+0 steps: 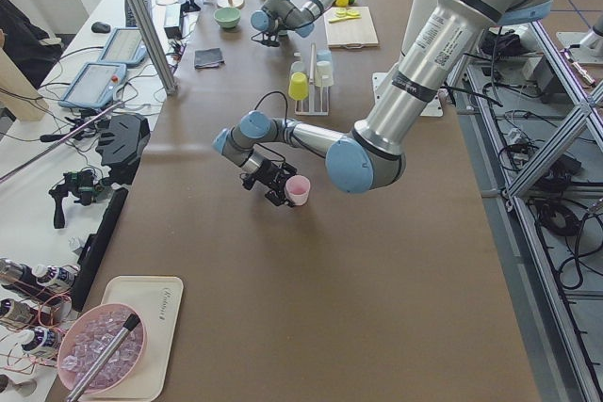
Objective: Place cup on cup holder
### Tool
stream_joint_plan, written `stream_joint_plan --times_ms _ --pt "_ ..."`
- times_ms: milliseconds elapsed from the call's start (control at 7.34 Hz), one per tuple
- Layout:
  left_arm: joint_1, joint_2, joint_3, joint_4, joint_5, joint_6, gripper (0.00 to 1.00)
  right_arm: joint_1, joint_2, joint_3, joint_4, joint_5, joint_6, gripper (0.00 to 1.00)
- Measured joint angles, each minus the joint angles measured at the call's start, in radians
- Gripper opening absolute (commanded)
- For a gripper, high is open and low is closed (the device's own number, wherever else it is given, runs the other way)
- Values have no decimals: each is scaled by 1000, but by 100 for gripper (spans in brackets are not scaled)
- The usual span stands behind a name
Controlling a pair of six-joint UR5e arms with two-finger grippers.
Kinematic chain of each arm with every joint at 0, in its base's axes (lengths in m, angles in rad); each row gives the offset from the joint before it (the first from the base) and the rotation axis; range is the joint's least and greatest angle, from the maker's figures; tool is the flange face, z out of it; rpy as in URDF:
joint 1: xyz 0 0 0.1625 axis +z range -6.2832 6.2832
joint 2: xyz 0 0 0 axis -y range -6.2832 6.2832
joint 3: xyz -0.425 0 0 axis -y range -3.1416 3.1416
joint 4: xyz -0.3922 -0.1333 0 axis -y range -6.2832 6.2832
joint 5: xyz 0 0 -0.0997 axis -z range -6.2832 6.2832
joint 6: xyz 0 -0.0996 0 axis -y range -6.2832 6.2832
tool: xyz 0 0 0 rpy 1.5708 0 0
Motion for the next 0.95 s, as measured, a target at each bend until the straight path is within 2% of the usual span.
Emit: stream_joint_plan --times_ms 272,408,545,681,817,953 --pt "0 -1 -7 10 2 1 31 0 -18 22 0 -1 0 98" --pt "0 -2 -10 17 3 1 18 1 -24 31 1 -3 0 88" --pt "0 -1 -13 27 3 1 7 1 -28 35 1 -7 0 79" --pt "-5 0 -22 42 5 1 0 1 -29 37 1 -11 -4 68" --pt "-11 1 -46 67 10 2 0 2 -31 40 1 -15 -16 54" --pt "-14 1 -89 105 23 13 0 4 -35 45 2 -16 -28 35"
